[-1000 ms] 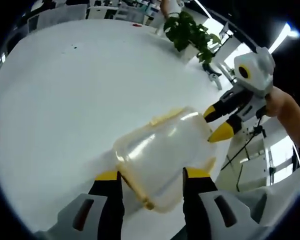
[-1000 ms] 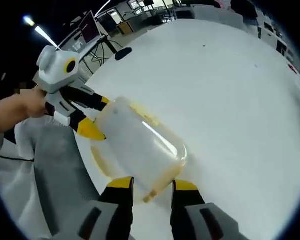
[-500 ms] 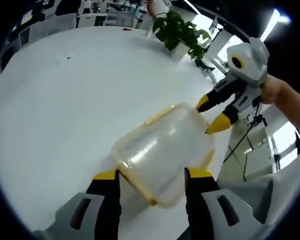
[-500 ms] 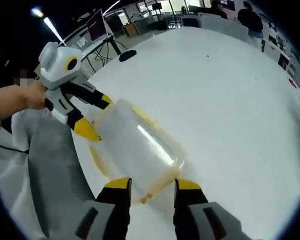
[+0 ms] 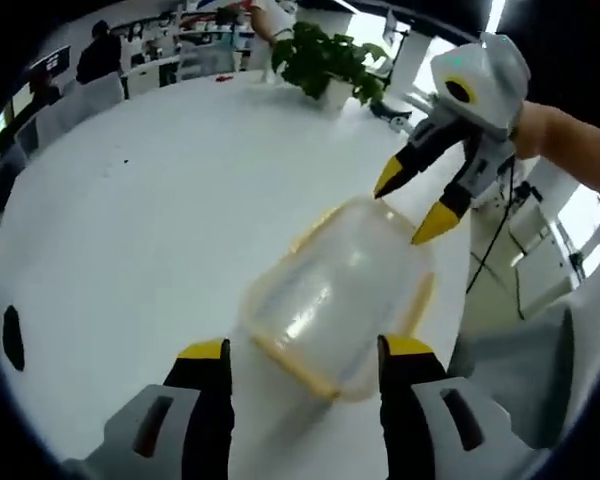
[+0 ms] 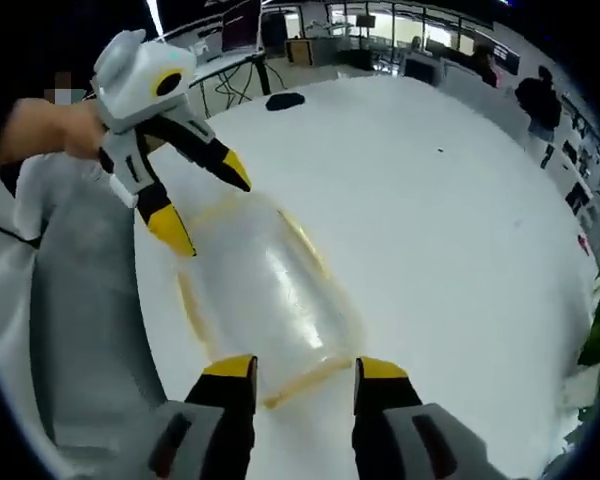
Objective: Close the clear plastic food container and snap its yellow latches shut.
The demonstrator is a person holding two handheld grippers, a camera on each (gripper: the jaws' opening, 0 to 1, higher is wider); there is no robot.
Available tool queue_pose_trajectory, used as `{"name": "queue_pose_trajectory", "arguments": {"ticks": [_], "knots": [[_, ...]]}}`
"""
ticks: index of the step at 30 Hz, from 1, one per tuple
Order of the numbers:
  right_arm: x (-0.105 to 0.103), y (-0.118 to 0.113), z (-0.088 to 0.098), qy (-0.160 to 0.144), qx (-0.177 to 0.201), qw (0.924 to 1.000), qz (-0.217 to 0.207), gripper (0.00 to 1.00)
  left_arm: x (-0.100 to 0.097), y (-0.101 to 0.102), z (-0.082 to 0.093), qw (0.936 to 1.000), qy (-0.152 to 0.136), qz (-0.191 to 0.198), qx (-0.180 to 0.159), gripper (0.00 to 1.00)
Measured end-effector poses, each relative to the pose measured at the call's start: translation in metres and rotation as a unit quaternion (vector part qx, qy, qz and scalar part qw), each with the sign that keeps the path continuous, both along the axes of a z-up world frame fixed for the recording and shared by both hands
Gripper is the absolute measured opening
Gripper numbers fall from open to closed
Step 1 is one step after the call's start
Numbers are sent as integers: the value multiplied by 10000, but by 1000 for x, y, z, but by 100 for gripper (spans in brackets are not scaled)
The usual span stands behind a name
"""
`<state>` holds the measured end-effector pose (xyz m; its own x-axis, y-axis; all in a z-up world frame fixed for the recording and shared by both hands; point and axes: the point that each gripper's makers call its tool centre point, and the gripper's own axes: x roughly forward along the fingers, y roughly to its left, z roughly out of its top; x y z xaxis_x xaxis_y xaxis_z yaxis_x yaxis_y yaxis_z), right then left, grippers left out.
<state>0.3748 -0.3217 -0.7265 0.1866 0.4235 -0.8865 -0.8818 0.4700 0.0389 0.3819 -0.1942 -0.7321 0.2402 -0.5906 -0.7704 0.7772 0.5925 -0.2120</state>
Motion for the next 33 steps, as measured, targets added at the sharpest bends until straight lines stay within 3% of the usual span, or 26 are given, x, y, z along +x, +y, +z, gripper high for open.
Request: {"name": "queue_pose_trajectory", "arguments": {"ticks": [2, 3, 5, 7, 10, 14, 19, 25, 29, 33], "knots": [[-1, 5, 3, -66, 96, 9998, 149, 37, -3, -2, 3, 9999, -23, -168, -31, 57], [-2, 13, 7, -137, 295, 9990, 297, 39, -1, -3, 5, 9990, -240, -380, 19, 57], [-3, 15, 10, -152, 306, 9989, 324, 39, -4, -5, 7, 9977, -351, -583, 63, 57], [-1, 19, 13, -326, 354, 9971, 582, 38, -4, -7, 10, 9969, -414, -667, 33, 57], [-3, 20, 15, -258, 437, 9970, 579, 38, 0, -9, 15, 9957, -564, -737, -35, 59], [-4, 29, 25, -427, 737, 9916, 975, 40, -1, -17, 26, 9904, -791, -1112, -208, 56], [-10, 36, 30, -500, 857, 9851, 1405, 39, -5, -26, 33, 9855, -847, -1413, -401, 55], [-11, 42, 32, -513, 913, 9829, 1515, 36, -6, -33, 36, 9770, -1067, -1810, -370, 49], [-11, 46, 33, -496, 937, 9820, 1561, 35, -7, -39, 39, 9769, -1018, -1812, -493, 48], [-10, 50, 28, -489, 871, 9804, 1700, 35, -13, -46, 39, 9687, -1149, -2147, -481, 42]]}}
